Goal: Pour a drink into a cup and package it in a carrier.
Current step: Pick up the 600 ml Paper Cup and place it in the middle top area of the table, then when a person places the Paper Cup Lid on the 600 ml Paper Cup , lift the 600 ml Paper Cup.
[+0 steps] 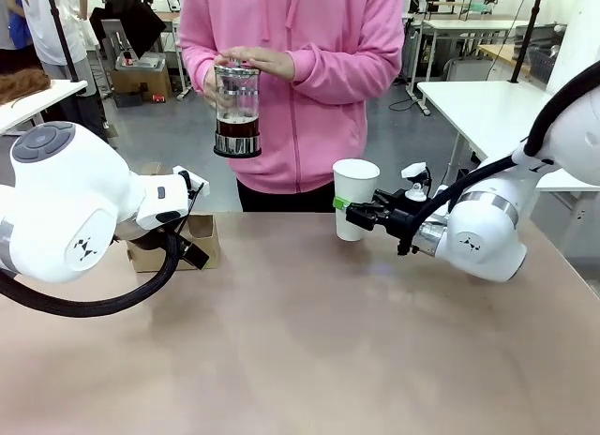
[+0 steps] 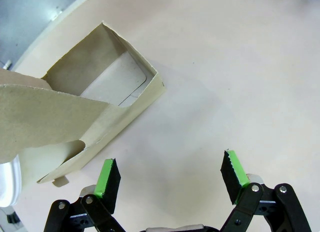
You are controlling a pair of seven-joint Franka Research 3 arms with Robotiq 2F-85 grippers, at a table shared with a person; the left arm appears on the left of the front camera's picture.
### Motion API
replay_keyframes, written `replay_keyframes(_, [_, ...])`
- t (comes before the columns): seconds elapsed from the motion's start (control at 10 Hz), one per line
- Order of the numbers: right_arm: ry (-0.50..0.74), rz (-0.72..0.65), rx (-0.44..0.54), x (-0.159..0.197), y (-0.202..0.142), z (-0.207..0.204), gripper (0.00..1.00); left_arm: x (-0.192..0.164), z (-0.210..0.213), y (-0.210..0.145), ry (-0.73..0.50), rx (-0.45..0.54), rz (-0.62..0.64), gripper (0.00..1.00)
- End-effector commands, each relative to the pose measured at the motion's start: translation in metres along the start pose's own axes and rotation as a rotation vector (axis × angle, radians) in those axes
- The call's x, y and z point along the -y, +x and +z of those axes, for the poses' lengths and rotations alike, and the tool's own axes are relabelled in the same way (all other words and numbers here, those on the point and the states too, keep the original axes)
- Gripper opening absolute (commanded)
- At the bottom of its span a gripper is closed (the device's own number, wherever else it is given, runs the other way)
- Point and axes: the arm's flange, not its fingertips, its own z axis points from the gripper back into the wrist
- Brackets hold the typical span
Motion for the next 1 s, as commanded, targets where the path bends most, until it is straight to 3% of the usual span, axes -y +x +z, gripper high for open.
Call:
replay_keyframes(0.0, [-0.029, -0.035, 0.094, 0.0083, 0.0012, -0.0013, 0.80, -0.0003, 0.0004, -0.0001, -0.002, 0.001, 0.001, 1.00])
replay_keyframes(0.1, [0.000, 0.000, 0.000, 0.0000, 0.0000, 0.0000, 0.80, -0.0003, 0.0004, -0.0001, -0.002, 0.001, 0.001, 1.00])
replay_keyframes(0.9, [0.000, 0.000, 0.000, 0.0000, 0.0000, 0.0000, 0.80, -0.0003, 0.0004, -0.0001, -0.002, 0.001, 0.001, 1.00])
